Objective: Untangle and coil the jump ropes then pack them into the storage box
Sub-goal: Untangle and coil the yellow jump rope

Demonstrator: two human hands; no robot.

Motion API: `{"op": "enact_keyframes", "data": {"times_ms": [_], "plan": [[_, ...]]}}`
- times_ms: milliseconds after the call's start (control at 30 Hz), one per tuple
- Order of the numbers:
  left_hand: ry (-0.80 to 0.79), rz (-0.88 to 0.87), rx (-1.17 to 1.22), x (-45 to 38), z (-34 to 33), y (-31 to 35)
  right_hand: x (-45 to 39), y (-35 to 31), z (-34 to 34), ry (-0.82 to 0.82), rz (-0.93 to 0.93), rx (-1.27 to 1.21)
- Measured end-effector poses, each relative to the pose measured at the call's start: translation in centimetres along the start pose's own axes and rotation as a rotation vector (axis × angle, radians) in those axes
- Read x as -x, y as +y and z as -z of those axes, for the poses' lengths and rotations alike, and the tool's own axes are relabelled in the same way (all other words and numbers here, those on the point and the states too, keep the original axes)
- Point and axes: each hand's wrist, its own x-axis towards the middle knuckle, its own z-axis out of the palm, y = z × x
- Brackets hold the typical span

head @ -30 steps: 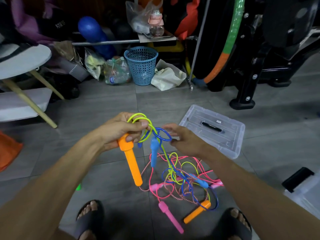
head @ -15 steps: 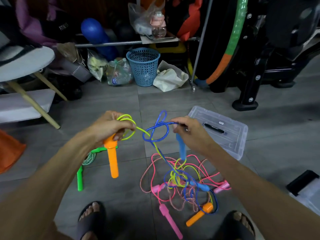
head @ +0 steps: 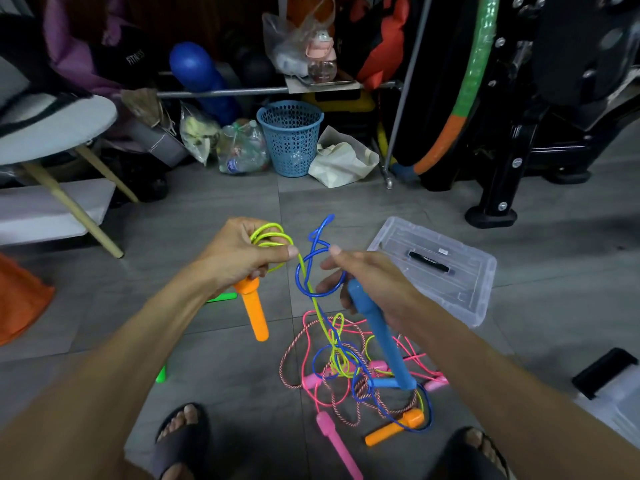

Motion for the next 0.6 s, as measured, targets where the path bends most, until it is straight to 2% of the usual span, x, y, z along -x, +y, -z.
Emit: {"op": "enact_keyframes", "data": {"times_ms": [167, 300, 367, 467, 533, 600], "plan": [[-0.055, -0.011, 0.032, 0.0, -0.3, 0.2, -0.6, 1.2, -1.4, 0.099, 0.053, 0.074], [-0.081, -0.025, 0.05, 0.2, -0.2, 0.6, -0.6, 1.2, -2.0, 0.061, 0.102, 0.126], [-0.09, -0.027, 0.054, 0.2, -0.3, 0.7, -0.7, 1.3, -2.5, 0.098, 0.137, 0.107], [0.025, 0.003, 0.026, 0.0, -0.2, 0.5, -0.7, 1.3, -2.4, 0.191, 0.096, -0.011], [0.147, 0.032, -0.024, -0.2, 0.2, 0.1, -0.4, 1.1, -2.0, 0.176, 0.049, -0.109], [0.167, 0.037, -0.043, -0.3, 0.2, 0.0, -0.2, 0.7, -1.4, 0.114, 0.02, -0.164]]}}
